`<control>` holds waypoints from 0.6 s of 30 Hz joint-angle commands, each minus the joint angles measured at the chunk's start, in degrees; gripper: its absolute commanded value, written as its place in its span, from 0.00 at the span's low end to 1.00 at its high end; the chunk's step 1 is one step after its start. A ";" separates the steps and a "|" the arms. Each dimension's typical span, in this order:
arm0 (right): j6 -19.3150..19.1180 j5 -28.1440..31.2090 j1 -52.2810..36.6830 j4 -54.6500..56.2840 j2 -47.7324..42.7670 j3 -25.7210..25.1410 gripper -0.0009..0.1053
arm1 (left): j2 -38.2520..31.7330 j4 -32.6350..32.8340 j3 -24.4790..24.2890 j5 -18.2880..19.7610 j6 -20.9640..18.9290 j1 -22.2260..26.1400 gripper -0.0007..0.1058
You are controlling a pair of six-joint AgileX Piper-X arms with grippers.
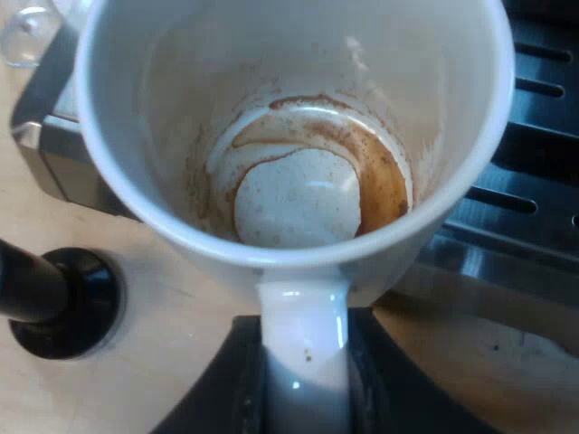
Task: Place mug into machine
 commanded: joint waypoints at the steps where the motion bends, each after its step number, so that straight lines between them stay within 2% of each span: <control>1: -0.67 2.59 0.05 -3.00 -0.56 -2.00 0.01 | 0.12 -1.02 -0.20 -0.23 0.54 -0.05 0.68; 18: -0.67 3.81 0.05 -6.88 1.99 -2.33 0.01 | 0.12 -1.02 -0.20 -0.23 0.54 -0.05 0.68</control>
